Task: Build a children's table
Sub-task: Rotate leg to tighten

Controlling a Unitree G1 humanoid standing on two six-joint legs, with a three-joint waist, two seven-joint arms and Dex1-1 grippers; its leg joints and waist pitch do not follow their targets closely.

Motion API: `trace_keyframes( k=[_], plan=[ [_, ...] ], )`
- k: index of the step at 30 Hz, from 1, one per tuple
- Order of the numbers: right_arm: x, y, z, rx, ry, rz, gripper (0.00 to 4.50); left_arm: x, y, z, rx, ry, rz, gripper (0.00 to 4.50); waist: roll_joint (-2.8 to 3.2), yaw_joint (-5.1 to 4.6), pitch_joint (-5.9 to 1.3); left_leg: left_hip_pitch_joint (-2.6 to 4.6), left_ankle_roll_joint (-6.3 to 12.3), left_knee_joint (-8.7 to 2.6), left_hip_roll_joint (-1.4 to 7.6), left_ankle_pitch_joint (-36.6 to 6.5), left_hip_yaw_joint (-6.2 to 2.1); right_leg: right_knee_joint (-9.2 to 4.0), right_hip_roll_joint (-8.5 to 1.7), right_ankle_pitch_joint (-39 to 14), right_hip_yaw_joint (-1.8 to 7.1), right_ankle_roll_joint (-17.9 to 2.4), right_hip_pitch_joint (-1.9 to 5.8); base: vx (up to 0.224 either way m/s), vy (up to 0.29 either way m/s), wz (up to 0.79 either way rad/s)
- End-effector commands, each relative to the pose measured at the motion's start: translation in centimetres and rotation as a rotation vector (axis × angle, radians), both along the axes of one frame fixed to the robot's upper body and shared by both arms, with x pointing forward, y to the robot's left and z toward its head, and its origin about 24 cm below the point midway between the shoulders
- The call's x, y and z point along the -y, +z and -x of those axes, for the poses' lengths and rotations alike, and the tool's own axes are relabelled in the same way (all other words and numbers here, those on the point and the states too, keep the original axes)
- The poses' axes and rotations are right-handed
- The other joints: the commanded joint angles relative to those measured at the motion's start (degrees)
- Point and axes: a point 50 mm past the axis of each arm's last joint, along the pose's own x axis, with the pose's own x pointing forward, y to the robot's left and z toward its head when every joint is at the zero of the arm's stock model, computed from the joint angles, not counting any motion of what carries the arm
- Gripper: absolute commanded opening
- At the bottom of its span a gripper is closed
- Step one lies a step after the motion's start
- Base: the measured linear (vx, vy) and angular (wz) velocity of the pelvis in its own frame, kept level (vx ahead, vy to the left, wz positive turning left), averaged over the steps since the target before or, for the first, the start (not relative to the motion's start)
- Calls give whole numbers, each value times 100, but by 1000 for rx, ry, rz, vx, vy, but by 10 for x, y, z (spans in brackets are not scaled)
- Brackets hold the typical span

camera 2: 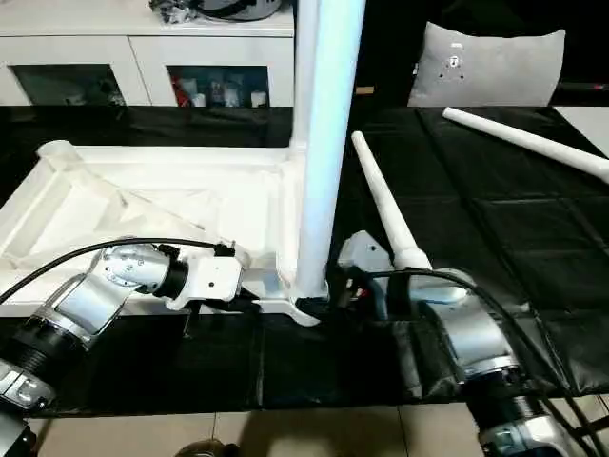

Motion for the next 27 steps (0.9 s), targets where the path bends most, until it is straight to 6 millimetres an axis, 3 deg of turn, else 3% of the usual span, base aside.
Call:
trace_keyframes(
  k=[1,5,11,16,19,20,22,24,27],
  plan=[
    [-2,3,-2,10,14,-7,328,10,-13,14,-45,-128,-77,0,-62,-31,-352,158,106,-366,332,-1404,-125,-365,-425,-1088,175,-1237,183,0,0,0],
    [-3,1,-1,-7,25,-10,308,9,-14,14,-40,-133,-89,0,-56,3,-363,154,169,-351,331,-1247,-122,-338,-423,-916,171,-1246,192,0,0,0],
    [-3,0,1,-21,26,-38,272,7,-15,14,-60,-102,-75,0,-58,6,-357,152,149,-353,327,-1285,-123,-352,-426,-1098,173,-1200,190,0,0,0],
    [-17,-14,1,-97,-109,-46,267,21,-8,13,-139,74,59,0,-60,-23,-342,144,123,-369,327,-1239,-121,-342,-426,-1114,171,-1279,190,0,0,0],
    [-29,-21,-10,-109,-272,-68,267,35,-6,11,-151,162,127,0,-68,-153,-279,176,-138,-416,292,-1933,-163,-457,-431,-2328,174,-1025,126,0,0,0],
    [-31,-23,-12,-113,-306,-72,267,38,-6,10,-147,180,137,0,-73,-173,-279,173,-181,-426,289,-2032,-190,-470,-441,-2507,163,-959,141,0,0,0],
    [-37,-26,-20,-139,-404,-86,267,48,-5,6,-139,238,167,0,-79,-299,-255,202,-291,-435,276,-2400,-217,-524,-428,-2954,158,-814,75,0,0,0],
    [-46,-28,-30,-171,-532,-112,267,62,-3,0,-130,334,212,0,-66,-382,-266,190,-317,-437,266,-2545,-258,-552,-444,-3120,136,-728,89,-36,17,-5],
    [-55,-29,-38,-194,-633,-119,267,78,1,-5,-110,422,259,0,-94,-466,-270,185,-310,-430,253,-2603,-260,-575,-432,-3062,121,-734,81,0,0,0]
  ],
)
